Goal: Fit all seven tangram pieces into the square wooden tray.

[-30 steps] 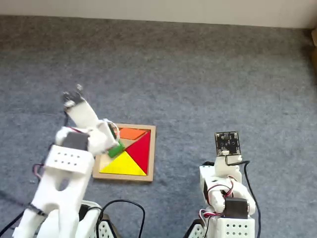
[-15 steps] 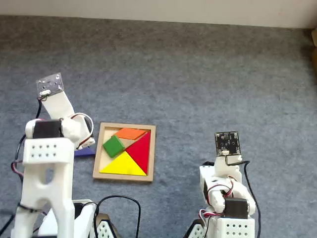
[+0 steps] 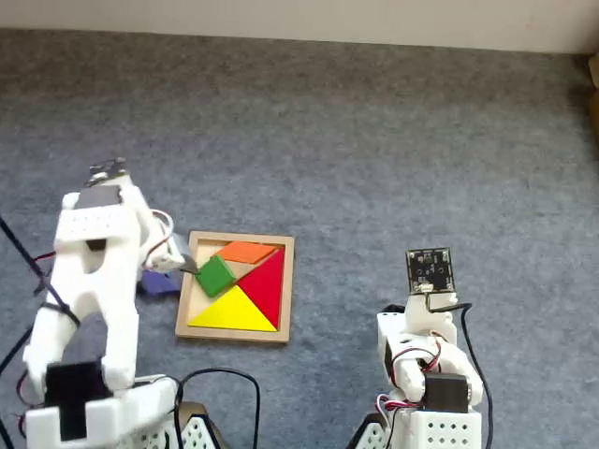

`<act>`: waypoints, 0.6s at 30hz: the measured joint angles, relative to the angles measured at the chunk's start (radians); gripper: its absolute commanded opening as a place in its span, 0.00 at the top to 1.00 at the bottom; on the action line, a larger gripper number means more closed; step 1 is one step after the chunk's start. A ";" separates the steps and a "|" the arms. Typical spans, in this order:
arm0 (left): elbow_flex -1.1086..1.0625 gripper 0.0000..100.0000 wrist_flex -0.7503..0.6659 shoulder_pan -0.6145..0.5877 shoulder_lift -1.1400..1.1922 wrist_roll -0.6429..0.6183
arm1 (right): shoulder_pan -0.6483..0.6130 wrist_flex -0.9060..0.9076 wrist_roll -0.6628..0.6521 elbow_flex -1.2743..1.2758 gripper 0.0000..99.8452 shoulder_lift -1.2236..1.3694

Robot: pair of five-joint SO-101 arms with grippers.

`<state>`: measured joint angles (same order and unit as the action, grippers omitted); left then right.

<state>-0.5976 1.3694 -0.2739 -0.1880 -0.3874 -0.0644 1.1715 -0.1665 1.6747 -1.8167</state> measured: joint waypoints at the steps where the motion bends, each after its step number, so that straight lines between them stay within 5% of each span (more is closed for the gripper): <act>1: 0.000 0.70 -0.021 -0.025 0.026 0.002 | 0.000 0.000 0.000 0.000 1.00 0.000; 7: 0.051 0.70 -0.149 -0.086 0.181 0.002 | 0.000 0.000 0.000 0.000 1.00 0.000; 18: 0.261 0.70 -0.161 -0.084 0.379 0.002 | 0.000 0.000 0.000 0.000 1.00 0.000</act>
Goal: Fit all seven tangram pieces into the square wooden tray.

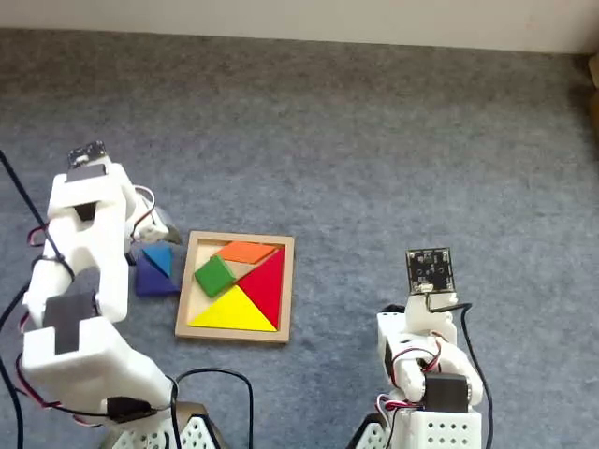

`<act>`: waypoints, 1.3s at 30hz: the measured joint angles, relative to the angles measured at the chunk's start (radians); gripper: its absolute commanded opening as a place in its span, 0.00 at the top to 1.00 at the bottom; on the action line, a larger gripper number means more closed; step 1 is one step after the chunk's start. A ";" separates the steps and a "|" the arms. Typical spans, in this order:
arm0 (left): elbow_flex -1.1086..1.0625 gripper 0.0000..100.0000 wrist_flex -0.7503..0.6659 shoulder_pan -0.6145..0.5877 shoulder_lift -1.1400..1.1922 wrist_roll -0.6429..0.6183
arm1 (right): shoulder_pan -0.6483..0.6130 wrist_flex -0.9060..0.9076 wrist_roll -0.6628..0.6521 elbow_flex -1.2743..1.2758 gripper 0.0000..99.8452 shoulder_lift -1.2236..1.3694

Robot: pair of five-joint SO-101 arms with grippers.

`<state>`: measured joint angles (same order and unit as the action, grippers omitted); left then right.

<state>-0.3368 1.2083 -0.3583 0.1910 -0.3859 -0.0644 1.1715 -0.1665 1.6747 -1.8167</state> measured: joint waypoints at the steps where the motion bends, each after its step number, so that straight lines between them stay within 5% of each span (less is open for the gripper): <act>1: 0.015 0.70 0.000 0.000 0.014 0.000 | 0.000 0.000 0.000 0.000 1.00 0.000; 11: 0.080 0.71 -0.009 0.074 0.107 -0.063 | 0.000 0.000 0.000 0.000 1.00 0.000; 23: 0.083 0.99 -0.009 0.106 0.120 -0.086 | 0.000 0.000 0.000 0.000 1.00 0.000; 32: 0.077 0.90 0.009 0.104 0.120 -0.086 | 0.000 0.000 0.000 0.000 1.00 0.000; 39: 0.169 0.75 0.241 0.104 0.121 -0.084 | 0.000 0.000 0.000 0.000 1.00 0.000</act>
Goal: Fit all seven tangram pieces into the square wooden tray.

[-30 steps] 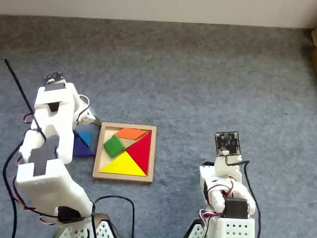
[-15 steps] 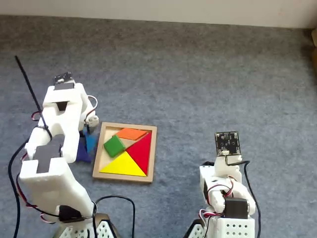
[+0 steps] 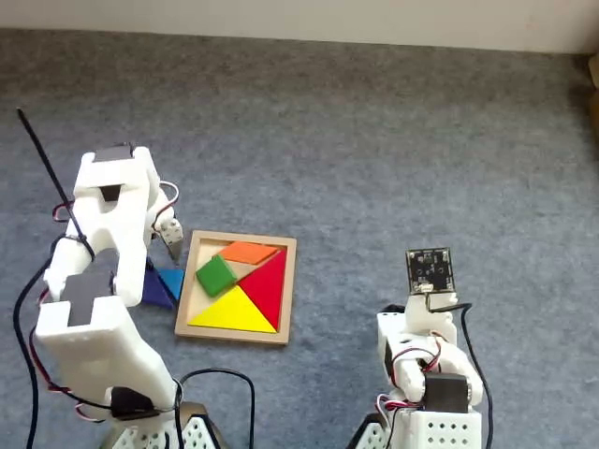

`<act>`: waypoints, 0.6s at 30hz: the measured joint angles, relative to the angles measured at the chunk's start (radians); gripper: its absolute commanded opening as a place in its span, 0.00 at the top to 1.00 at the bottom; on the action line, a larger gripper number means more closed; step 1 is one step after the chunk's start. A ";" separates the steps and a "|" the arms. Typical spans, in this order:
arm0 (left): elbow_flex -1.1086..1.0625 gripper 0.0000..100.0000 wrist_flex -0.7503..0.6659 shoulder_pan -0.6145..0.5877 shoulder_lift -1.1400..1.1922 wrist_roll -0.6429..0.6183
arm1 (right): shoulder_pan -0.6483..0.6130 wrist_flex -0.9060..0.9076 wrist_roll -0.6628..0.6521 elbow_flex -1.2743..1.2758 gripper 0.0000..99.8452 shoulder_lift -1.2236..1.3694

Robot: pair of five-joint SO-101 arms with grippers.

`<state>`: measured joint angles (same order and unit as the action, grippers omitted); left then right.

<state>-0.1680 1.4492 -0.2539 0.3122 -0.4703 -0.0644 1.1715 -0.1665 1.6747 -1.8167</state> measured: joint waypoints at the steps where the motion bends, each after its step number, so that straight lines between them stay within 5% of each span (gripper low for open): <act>1: 0.005 0.75 0.021 0.000 0.000 0.000 | 0.000 0.000 0.000 0.000 1.00 0.000; 18: -0.095 0.75 0.078 0.115 -0.002 -0.037 | 0.000 0.000 0.000 0.000 1.00 0.000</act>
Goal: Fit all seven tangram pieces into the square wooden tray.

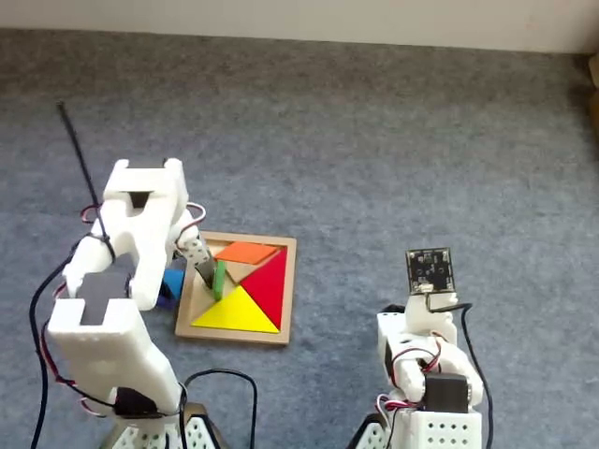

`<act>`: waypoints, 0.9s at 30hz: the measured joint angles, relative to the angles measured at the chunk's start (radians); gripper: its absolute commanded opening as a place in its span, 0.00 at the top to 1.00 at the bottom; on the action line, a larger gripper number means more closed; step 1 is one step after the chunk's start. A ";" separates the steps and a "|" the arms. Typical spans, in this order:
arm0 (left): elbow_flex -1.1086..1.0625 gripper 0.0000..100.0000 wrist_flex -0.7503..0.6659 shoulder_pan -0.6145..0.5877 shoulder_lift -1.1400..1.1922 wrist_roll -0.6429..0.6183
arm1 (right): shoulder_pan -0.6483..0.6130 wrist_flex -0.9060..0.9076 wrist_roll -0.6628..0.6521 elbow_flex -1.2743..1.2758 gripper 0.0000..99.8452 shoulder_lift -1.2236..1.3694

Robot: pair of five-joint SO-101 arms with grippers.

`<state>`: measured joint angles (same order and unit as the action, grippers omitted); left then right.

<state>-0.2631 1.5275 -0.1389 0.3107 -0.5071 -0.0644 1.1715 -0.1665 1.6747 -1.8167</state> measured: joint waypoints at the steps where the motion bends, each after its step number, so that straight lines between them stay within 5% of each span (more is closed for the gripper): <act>1: 0.002 0.75 0.000 0.000 0.002 -0.002 | 0.000 0.000 0.000 0.000 1.00 0.000; 14: 0.084 0.75 0.063 -0.084 -0.009 -0.003 | 0.000 0.000 0.000 0.000 1.00 0.000; 27: 0.015 0.75 0.137 -0.083 -0.322 -0.002 | 0.000 0.000 0.000 0.000 1.00 0.000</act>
<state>-0.2478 1.6640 -0.2217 -0.0115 -0.5086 -0.0644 1.1715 -0.1665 1.6747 -1.8167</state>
